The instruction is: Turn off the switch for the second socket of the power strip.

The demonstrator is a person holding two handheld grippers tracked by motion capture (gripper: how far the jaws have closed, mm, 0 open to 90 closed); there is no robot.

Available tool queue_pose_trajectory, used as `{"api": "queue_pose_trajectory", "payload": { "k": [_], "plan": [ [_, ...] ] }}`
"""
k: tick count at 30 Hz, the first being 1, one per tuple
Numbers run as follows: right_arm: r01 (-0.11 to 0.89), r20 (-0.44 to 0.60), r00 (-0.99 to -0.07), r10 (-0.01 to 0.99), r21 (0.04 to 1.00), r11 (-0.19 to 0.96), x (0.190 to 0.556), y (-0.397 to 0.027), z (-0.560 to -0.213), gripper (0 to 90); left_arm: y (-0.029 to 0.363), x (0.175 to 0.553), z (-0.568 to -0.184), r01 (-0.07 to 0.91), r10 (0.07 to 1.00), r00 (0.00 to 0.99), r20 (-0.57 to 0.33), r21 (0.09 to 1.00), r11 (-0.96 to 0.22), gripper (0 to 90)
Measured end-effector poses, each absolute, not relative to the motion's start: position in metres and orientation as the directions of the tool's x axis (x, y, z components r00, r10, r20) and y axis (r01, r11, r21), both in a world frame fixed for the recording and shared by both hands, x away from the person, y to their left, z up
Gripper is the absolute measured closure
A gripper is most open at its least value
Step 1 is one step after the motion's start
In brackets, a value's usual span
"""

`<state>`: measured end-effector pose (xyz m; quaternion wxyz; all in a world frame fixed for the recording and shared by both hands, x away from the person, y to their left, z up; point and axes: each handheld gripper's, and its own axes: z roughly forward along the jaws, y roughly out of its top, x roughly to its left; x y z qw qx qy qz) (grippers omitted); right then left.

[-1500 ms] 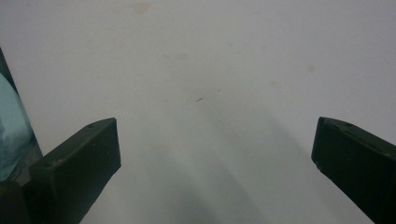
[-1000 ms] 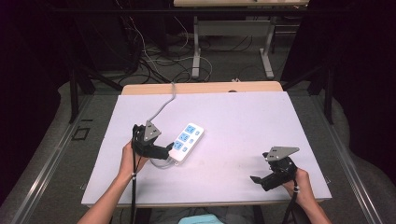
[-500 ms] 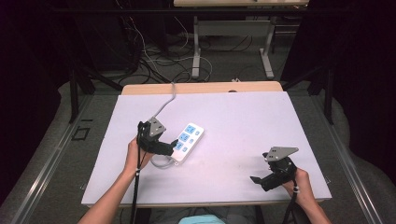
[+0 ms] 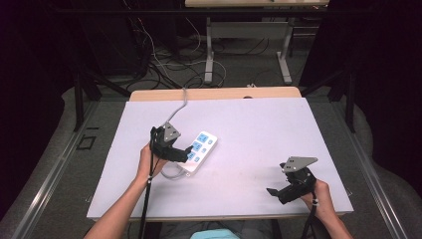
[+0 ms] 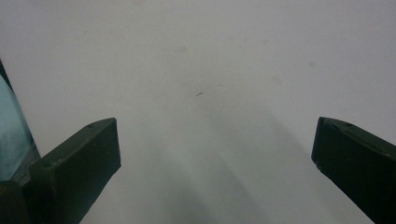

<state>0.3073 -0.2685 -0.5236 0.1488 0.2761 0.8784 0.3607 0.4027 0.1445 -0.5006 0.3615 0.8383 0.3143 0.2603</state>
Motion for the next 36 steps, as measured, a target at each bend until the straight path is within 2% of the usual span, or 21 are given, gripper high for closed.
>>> {"api": "queue_pose_trajectory", "payload": {
  "k": [36],
  "plan": [
    [0.381,-0.060,-0.805,0.591,0.711,0.591,0.306,-0.268,-0.524,0.6,0.111,0.423,-0.504,0.323,0.689,0.698,0.193,0.775,-0.544,0.0]
  ]
}}
